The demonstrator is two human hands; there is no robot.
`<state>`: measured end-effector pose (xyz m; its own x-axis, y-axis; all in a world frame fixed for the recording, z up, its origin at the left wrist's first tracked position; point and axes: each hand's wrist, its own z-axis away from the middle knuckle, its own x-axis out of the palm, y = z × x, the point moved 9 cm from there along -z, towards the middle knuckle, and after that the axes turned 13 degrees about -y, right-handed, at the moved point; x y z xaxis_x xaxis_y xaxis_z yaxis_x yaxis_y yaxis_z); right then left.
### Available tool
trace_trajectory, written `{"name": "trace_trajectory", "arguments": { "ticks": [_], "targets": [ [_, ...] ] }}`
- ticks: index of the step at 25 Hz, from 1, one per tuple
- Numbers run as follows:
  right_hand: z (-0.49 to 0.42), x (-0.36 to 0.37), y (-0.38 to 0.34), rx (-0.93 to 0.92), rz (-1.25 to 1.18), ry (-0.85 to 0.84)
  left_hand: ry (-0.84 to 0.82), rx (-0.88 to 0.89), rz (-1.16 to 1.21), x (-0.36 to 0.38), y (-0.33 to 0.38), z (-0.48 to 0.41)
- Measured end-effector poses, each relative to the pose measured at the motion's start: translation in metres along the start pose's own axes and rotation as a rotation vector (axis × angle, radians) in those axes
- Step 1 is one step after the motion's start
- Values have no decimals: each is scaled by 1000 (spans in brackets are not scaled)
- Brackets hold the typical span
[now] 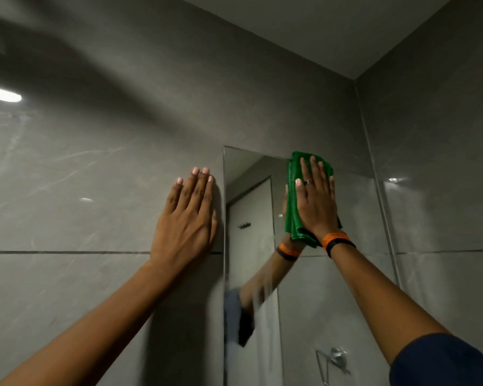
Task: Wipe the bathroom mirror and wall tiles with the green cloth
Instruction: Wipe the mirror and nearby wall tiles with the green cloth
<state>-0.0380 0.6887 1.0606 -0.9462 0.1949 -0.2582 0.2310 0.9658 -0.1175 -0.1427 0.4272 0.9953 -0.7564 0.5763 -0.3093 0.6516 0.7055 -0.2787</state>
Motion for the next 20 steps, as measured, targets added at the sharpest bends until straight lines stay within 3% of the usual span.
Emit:
{"name": "trace_trajectory", "arguments": {
  "ticks": [12,20],
  "targets": [
    [-25,-29,166,366,-67,13,108,75,-51,-1,15,0],
    [23,-25,174,480,-110,-5,99,106,-12,7,23,25]
  ]
}}
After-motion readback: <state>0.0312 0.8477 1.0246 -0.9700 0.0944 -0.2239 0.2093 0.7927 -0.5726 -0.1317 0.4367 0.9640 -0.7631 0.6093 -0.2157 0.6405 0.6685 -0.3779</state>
